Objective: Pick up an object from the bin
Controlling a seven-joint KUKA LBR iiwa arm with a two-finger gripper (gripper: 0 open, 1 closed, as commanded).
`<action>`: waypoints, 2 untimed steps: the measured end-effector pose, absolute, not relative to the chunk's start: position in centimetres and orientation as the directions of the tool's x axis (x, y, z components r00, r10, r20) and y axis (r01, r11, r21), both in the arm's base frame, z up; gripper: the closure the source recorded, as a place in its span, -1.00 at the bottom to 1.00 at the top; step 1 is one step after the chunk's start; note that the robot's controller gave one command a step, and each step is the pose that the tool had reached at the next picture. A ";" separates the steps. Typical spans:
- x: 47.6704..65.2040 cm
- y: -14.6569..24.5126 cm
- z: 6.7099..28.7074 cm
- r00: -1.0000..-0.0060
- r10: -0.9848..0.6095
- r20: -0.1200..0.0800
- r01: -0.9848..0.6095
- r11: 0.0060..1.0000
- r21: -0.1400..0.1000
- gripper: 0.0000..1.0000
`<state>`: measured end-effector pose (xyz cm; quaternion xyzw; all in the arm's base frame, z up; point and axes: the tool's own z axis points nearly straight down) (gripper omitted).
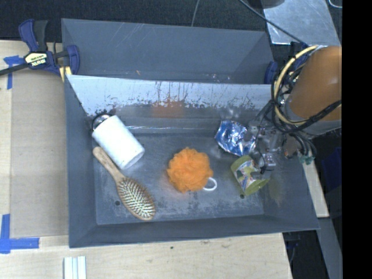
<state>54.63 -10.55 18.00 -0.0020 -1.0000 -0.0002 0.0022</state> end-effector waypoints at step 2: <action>51.5 -6.9 7.2 -0.998 0.067 0.013 0.067 0.998 0.003 -1.00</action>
Offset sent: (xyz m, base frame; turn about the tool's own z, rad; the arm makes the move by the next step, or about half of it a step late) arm 0.0048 0.0590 -0.0530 0.0091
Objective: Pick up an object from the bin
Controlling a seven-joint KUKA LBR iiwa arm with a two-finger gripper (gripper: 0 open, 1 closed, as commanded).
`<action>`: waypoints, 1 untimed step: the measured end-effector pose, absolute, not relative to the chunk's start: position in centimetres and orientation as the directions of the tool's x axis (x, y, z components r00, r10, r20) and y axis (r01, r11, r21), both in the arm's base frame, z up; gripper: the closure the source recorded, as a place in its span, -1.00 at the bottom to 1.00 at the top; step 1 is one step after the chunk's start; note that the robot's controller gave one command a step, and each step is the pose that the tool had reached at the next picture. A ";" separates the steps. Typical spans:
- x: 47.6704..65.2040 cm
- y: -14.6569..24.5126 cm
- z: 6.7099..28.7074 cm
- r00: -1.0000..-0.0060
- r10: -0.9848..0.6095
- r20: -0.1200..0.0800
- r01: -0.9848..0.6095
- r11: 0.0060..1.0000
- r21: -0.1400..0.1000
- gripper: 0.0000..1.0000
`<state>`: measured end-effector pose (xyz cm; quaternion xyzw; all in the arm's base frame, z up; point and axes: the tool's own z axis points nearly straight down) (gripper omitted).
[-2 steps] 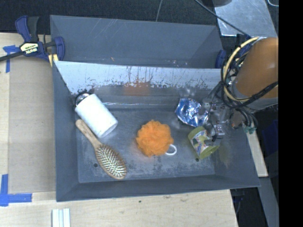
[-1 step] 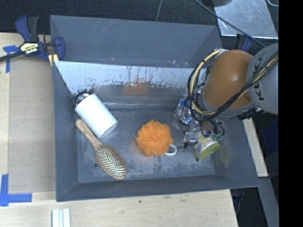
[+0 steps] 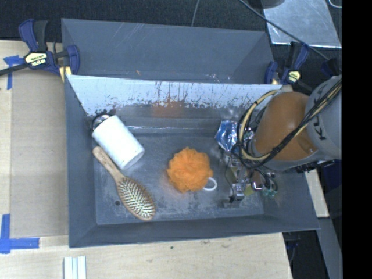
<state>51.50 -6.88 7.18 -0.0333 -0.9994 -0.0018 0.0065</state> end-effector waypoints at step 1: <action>53.4 -13.4 7.0 -0.998 0.062 0.009 0.062 0.998 0.003 -1.00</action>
Offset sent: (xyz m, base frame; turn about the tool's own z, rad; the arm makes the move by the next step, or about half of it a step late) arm 0.0176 -0.0633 -0.0018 -0.0081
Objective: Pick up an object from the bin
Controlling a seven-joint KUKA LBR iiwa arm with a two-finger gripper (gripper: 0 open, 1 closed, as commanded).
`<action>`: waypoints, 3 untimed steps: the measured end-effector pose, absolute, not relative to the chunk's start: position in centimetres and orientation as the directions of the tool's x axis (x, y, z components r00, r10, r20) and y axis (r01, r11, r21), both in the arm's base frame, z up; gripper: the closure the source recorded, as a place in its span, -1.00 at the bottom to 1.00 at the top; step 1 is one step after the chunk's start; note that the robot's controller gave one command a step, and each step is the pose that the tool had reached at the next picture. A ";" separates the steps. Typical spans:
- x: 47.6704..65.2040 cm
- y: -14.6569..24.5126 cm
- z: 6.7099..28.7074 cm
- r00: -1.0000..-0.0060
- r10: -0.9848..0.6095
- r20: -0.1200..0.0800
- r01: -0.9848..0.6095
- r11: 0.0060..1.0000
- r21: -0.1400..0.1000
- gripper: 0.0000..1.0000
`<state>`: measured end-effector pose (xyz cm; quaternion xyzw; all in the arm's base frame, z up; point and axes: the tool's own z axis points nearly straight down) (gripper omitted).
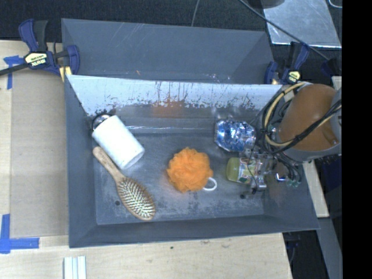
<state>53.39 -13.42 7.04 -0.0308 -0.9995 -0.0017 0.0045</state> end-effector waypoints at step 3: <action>51.8 -11.8 29.0 -1.000 0.022 -0.015 0.022 1.000 -0.002 1.00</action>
Offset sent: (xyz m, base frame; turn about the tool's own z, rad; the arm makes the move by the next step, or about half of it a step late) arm 0.0000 0.0000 0.0000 0.0000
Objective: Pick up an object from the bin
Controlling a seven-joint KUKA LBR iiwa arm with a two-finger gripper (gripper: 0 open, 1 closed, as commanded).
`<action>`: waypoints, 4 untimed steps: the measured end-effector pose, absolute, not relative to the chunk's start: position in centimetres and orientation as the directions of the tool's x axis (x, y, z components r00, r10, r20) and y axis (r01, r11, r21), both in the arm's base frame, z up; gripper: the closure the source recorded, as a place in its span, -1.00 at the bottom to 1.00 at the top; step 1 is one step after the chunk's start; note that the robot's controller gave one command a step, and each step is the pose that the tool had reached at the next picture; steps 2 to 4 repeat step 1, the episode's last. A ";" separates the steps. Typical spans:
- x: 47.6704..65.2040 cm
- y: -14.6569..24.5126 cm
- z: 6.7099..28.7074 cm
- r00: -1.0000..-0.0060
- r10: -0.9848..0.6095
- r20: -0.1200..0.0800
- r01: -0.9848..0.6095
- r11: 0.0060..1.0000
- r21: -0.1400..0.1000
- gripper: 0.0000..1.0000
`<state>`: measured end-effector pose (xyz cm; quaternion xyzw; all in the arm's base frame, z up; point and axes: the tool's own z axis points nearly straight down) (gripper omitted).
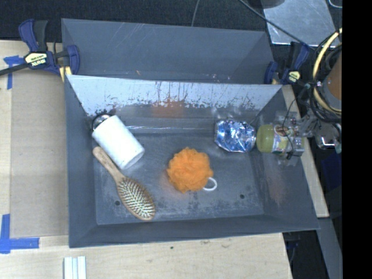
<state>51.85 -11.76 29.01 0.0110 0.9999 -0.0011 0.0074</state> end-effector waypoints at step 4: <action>54.6 -10.1 31.7 -0.999 -0.040 -0.024 -0.040 0.999 -0.004 1.00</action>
Offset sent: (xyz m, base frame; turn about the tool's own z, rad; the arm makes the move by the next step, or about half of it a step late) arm 0.0250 0.0162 0.0249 -0.0631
